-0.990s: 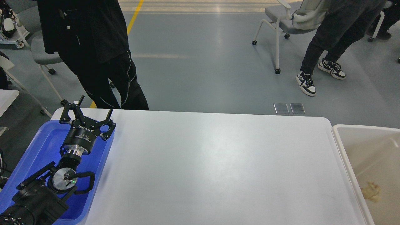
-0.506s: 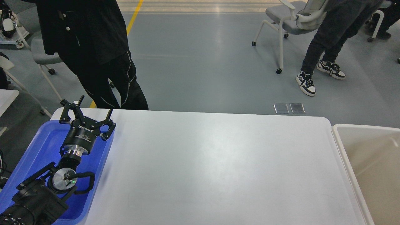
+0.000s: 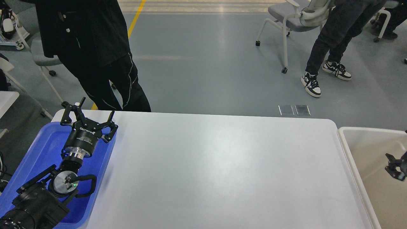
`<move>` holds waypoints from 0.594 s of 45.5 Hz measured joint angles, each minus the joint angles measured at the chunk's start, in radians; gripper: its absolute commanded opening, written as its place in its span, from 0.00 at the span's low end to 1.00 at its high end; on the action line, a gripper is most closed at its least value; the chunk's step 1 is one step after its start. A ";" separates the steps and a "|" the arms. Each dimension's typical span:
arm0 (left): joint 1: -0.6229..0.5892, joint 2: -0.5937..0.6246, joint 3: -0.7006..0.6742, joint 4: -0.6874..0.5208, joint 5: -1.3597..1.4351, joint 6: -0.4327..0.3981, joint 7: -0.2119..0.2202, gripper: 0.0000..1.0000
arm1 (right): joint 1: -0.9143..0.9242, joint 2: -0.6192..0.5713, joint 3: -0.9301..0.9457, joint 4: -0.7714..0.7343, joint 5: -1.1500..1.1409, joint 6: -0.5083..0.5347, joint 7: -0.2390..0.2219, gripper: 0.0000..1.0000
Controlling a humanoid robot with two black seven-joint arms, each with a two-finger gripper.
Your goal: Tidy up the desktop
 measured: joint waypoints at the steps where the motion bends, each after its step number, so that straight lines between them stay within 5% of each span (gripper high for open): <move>1: 0.000 0.000 0.000 0.000 0.000 0.000 0.000 1.00 | -0.015 0.000 0.025 0.033 -0.014 0.006 0.003 1.00; 11: 0.000 0.000 0.000 0.000 0.000 0.000 0.000 1.00 | -0.084 0.076 0.172 0.200 -0.155 0.036 0.061 1.00; 27: 0.000 0.000 0.000 0.000 0.000 0.000 0.000 1.00 | -0.104 0.259 0.251 0.256 -0.240 0.034 0.146 1.00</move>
